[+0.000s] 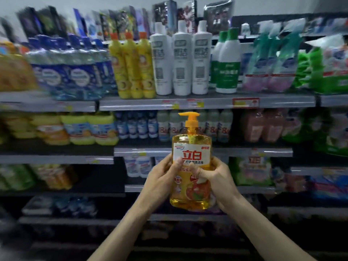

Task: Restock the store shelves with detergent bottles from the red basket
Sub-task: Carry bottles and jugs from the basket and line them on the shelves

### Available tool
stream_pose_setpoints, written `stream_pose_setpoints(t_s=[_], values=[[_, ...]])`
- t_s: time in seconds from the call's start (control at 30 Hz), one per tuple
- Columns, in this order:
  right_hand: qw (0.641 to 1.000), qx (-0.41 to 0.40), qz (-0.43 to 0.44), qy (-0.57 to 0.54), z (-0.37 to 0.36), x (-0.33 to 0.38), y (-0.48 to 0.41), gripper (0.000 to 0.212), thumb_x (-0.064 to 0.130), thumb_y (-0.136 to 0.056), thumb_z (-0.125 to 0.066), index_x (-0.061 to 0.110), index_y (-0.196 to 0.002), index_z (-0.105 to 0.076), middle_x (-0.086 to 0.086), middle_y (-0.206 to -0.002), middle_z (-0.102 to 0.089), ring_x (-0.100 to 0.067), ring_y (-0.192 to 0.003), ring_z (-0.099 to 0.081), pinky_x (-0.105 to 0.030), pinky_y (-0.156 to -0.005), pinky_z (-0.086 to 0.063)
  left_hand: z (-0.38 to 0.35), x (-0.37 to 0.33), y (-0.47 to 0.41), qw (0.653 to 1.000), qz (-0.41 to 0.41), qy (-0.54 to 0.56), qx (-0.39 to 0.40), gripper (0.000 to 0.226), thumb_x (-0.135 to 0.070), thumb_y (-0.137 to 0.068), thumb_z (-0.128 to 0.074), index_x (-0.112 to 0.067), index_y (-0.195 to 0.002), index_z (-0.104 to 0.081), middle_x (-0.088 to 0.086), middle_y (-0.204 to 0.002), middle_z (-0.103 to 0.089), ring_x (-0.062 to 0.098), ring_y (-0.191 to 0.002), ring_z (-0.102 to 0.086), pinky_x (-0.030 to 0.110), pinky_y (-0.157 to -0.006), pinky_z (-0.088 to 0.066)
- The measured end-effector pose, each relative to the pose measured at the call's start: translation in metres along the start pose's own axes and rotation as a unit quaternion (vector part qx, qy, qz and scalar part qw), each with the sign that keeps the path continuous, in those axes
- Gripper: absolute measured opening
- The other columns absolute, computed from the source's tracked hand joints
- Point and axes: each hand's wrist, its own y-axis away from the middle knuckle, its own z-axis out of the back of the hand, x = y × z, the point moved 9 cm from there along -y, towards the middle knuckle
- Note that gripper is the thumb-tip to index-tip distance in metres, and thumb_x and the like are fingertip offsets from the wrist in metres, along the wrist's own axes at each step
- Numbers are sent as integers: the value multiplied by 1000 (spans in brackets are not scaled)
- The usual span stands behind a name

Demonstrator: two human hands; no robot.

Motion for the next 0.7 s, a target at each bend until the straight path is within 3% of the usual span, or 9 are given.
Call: stream_pose_setpoints(t_s=[0.27,0.53,0.7], values=[[991,130,4,38,-162,-19,-29,59,32,-77,-89,13,-128,-67,-3,-112,-81,-23,-102,-79,-50,-91,-64,154,1,44,992,3,-17,-128,35,-42,-107,-53,-26,-135,-67,-4,-125,-77,15,-117,-74,46,-104,-58],[963,261,18,64,-293,-20,-78,67,45,-68,-90,19,-125,-67,1,-114,-80,-18,-104,-78,-50,-95,-63,269,-5,52,968,3,-45,-247,33,-43,-106,-51,-31,-132,-67,-11,-123,-77,9,-115,-73,40,-102,-60],[942,326,37,69,-373,-9,-115,65,47,-67,-90,24,-124,-66,7,-113,-80,-14,-103,-78,-49,-96,-62,337,-19,46,946,6,-56,-321,37,-52,-101,-53,-34,-128,-69,-10,-123,-77,12,-115,-74,47,-102,-59]])
